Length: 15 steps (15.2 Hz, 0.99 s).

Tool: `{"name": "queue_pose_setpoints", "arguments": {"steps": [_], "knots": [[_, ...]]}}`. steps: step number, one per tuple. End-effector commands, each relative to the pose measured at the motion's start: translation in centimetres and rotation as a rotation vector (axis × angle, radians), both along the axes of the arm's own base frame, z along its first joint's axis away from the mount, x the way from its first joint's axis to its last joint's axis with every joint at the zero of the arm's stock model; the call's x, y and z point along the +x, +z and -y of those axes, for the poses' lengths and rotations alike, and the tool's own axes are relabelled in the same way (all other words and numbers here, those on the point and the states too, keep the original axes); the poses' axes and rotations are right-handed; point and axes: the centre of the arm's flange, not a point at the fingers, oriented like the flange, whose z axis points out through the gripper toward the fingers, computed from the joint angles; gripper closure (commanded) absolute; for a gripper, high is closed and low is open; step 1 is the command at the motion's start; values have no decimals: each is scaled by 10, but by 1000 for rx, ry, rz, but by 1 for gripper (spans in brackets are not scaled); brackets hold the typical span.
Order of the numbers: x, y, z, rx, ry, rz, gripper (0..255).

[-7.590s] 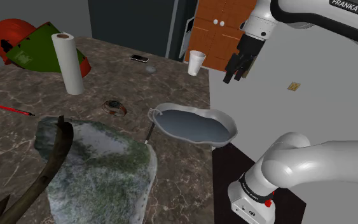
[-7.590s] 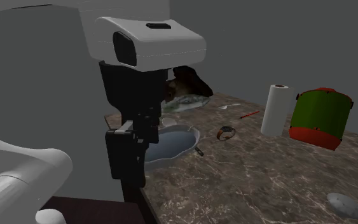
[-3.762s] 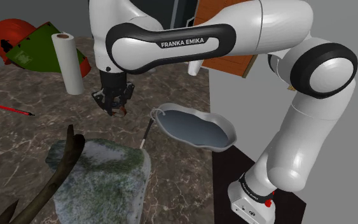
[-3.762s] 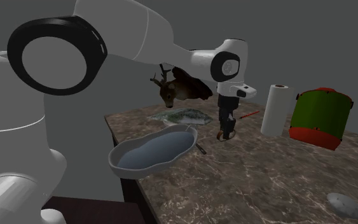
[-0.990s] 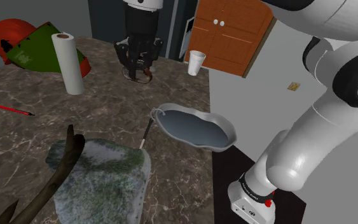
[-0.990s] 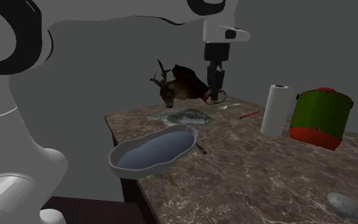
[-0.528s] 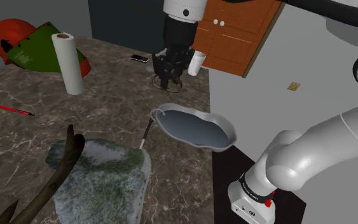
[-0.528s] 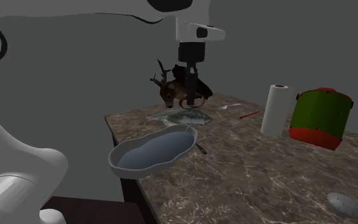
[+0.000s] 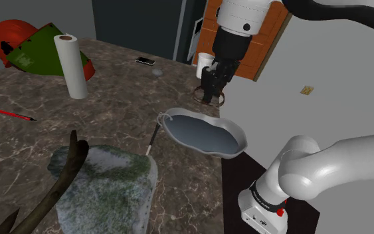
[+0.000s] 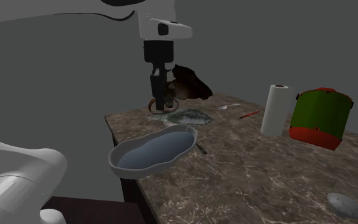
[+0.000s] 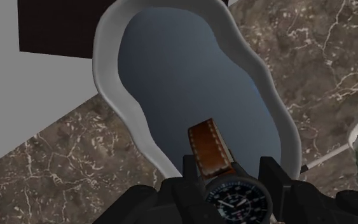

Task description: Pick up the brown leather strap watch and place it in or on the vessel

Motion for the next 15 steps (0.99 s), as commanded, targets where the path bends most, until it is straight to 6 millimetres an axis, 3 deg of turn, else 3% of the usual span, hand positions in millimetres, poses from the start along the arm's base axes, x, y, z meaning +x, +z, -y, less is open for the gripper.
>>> {"name": "queue_pose_setpoints", "arguments": {"steps": [1, 15], "knots": [[-9, -8, 5, 1, 0, -1, 255], [-9, -75, 5, 1, 0, -1, 255]]}}
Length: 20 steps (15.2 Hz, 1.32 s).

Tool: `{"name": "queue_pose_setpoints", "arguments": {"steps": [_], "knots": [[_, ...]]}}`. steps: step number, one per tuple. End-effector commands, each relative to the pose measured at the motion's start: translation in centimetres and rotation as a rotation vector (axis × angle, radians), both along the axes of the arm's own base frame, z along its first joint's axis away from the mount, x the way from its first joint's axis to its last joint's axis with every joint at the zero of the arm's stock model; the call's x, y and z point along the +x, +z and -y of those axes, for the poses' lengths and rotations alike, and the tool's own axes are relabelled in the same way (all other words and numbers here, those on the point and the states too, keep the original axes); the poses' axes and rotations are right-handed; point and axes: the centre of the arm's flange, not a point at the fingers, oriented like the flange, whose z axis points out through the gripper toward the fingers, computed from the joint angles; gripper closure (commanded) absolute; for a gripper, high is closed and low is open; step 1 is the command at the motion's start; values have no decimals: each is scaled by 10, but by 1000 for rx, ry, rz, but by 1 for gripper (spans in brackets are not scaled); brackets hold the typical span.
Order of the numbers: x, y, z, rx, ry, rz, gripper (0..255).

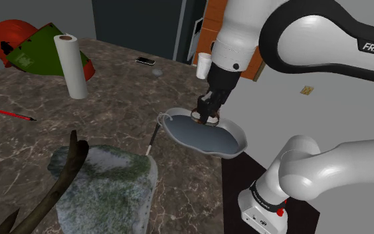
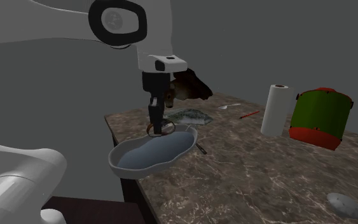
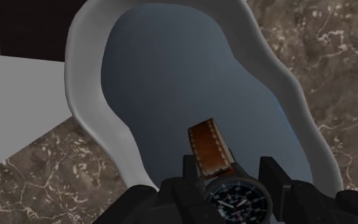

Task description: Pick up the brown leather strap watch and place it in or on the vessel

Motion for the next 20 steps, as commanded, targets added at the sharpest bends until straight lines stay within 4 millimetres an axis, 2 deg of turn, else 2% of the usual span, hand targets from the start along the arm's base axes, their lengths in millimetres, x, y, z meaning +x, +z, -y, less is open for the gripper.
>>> {"name": "queue_pose_setpoints", "arguments": {"steps": [1, 6, 7, 12, 16, 20], "knots": [[0, -2, 0, 0, 0, 0, 255], [0, -2, 0, 0, 0, 0, 255], [0, -2, 0, 0, 0, 0, 0], [0, -2, 0, 0, 0, 0, 0], [0, 48, 0, 0, 0, 0, 0], [0, 48, 0, 0, 0, 0, 0]]}}
